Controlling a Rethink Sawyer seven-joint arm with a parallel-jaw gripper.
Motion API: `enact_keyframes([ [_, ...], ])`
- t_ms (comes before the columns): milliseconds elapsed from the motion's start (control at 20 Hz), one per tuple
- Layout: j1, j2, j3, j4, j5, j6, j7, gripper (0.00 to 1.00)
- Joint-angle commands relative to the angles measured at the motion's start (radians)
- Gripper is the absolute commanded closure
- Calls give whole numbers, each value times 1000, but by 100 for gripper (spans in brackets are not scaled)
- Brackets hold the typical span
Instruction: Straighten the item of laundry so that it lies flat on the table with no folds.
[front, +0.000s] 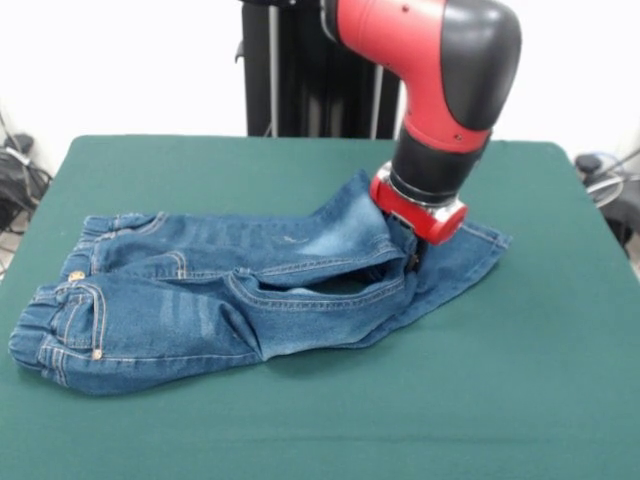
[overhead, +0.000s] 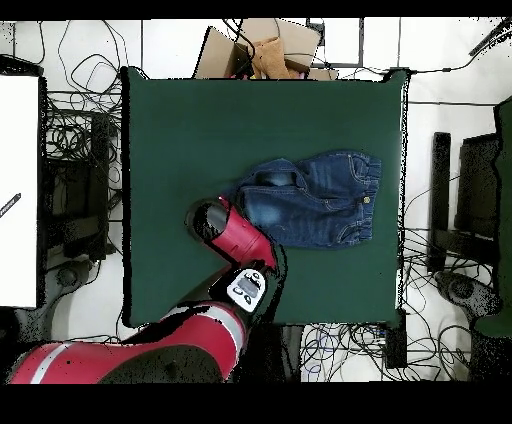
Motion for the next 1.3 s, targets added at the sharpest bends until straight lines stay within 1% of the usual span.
enact_keyframes([
  [50,18,6,41,-85,71,-9,324,0],
  [600,54,11,42,-88,96,-12,354,0],
  [750,70,23,32,-107,110,1,375,0],
  [950,102,48,-6,-142,127,33,415,0],
  [1100,68,30,28,-118,115,7,371,0],
  [1300,17,-8,92,-49,90,-70,312,0],
])
